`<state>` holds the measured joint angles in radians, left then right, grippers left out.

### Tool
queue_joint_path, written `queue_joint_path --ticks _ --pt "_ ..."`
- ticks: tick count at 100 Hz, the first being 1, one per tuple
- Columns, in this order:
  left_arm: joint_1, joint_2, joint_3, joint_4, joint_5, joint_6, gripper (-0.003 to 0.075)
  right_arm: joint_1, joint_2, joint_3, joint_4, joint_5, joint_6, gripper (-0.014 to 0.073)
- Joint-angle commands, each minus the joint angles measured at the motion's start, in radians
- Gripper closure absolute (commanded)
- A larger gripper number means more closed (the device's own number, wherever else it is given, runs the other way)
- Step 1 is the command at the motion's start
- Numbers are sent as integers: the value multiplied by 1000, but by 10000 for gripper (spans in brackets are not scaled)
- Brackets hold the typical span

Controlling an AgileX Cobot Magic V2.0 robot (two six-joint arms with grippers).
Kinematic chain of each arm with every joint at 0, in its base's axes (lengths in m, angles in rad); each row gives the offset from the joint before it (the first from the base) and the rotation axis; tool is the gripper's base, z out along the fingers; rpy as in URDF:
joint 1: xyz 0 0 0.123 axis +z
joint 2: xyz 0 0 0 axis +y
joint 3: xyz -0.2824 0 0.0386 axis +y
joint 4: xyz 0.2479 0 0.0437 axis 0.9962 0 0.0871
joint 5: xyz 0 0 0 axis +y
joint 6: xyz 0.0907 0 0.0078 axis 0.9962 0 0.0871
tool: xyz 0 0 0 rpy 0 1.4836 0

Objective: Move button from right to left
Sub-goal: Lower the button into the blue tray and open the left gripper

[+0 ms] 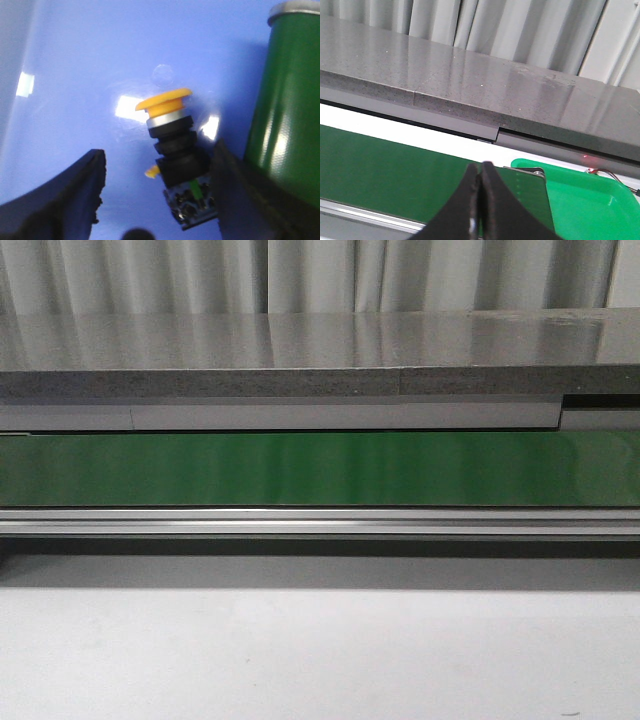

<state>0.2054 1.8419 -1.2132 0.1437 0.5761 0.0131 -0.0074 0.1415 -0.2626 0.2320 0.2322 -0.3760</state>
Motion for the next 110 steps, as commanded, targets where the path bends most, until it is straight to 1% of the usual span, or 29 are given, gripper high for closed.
queue_joint_path --ticks 1,29,47,55,81,110 --pt "1 -51 -35 2 -33 0 280 -1 9 -27 8 -83 -7 662" --pt "1 -97 -39 24 -38 0 280 -1 9 -27 8 -83 -7 662" --pt "-3 -201 -39 25 -52 0 280 -1 9 -27 8 -83 -7 662" --pt "-17 -260 -39 3 -55 0 280 -1 9 -27 8 -83 -7 662" --pt "-117 -494 10 -8 -63 0 285 -1 9 -27 8 -83 -7 662" --pt "-281 -750 172 -27 -104 0 285 -1 9 -27 8 -83 -7 662"
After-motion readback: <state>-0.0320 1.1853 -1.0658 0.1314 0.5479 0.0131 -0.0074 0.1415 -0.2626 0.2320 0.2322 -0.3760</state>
